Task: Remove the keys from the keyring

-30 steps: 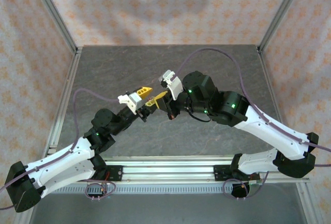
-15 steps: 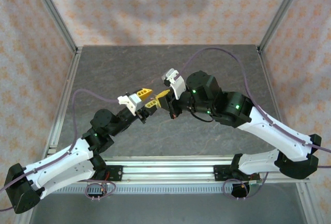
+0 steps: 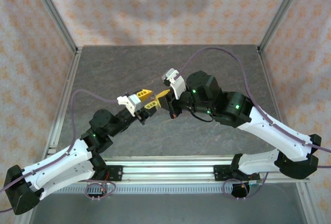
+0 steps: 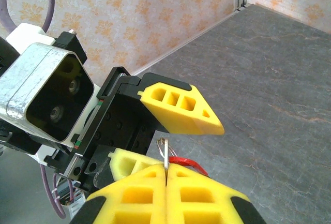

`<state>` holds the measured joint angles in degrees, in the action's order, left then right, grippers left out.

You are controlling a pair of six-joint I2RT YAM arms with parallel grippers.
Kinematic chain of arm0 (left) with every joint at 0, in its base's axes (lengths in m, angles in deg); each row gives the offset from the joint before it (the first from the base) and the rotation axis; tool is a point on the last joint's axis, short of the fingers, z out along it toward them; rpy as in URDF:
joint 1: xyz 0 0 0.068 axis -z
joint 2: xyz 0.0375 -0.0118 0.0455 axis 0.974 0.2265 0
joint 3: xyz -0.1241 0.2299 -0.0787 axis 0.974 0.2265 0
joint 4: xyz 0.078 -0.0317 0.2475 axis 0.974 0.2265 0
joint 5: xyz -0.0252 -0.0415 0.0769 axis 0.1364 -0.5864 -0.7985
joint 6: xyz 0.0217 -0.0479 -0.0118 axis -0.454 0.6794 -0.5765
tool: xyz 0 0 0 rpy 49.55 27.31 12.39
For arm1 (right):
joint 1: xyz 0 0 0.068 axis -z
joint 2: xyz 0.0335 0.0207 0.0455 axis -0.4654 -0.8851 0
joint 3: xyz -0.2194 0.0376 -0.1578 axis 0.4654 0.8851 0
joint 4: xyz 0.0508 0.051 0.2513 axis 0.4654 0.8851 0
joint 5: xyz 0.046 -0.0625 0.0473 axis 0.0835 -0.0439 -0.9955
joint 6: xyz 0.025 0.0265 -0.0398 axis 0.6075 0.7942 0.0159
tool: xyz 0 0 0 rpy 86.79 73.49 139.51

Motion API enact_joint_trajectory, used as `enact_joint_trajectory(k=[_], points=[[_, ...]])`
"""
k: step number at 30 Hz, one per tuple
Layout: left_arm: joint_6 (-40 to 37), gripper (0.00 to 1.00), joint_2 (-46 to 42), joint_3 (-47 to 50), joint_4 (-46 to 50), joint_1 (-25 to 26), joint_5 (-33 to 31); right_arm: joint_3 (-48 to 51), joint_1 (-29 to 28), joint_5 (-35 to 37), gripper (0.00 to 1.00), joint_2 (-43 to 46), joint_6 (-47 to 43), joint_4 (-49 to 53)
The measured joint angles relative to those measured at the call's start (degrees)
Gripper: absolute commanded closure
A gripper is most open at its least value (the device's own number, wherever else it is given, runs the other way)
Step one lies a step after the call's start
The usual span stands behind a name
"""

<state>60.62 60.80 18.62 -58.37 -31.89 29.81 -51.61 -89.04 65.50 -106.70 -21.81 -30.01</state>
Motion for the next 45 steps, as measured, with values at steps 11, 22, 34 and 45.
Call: enact_joint_trajectory(k=[11, 22, 34, 45], points=[[0.1, 0.6, -1.4, 0.0, 0.5, 0.0, 0.0, 0.0, 0.0, 0.0, 1.0, 0.0, 0.0, 0.0], [0.0, 0.95, -1.5, -1.1, 1.2, 0.0, 0.4, 0.0, 0.0, 0.0, 1.0, 0.0, 0.0, 0.0], [0.3, 0.68, -1.6, -3.9, 6.6, 0.1, 1.7, 5.0, 0.3, 1.1, 1.0, 3.8, -1.4, -4.9], [0.6, 0.51, -1.6, -3.8, 6.4, 0.3, 2.2, 4.4, 0.4, 1.0, 1.0, 3.8, -1.0, -5.4]])
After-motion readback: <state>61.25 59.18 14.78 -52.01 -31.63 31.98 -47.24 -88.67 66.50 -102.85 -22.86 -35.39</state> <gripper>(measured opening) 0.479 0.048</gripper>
